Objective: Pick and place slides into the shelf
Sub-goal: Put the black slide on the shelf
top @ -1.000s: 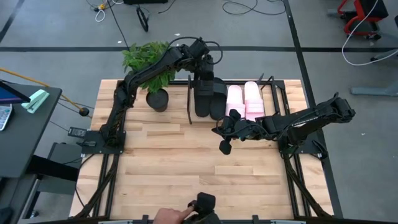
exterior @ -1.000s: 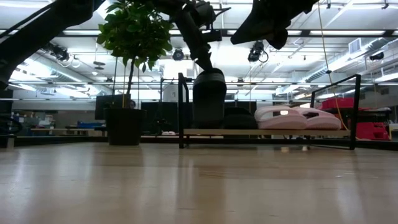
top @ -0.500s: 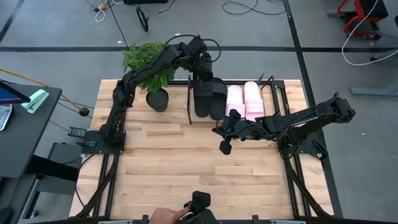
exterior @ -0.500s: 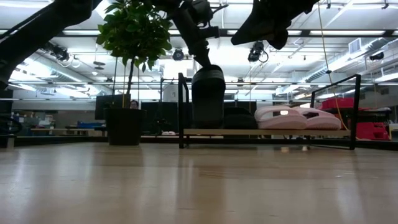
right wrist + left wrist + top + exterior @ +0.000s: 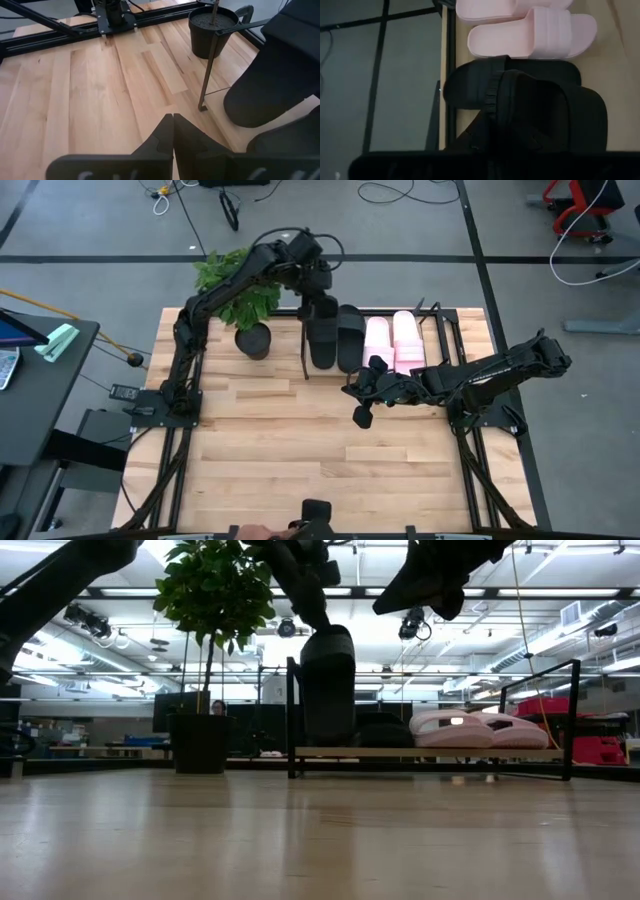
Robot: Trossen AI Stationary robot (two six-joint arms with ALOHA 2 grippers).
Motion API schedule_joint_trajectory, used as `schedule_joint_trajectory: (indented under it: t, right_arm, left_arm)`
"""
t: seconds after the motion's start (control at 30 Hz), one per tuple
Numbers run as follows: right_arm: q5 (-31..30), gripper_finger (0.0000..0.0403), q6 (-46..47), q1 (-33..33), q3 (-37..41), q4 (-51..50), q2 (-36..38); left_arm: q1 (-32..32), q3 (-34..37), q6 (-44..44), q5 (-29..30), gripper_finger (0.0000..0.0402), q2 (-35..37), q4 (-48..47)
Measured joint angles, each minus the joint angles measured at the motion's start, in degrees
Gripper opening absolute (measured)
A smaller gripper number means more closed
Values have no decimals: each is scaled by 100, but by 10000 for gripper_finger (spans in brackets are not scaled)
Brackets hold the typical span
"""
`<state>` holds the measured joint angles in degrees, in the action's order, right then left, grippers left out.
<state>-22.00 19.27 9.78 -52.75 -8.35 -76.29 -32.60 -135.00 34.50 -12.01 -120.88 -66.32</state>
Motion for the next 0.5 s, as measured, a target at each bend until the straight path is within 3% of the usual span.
schedule_joint_trajectory:
  t: [0.5]
  right_arm:
    - [0,8,2,0,0,-38,0]
  left_arm:
    - [-133,2,-325,-734,40,142,-308]
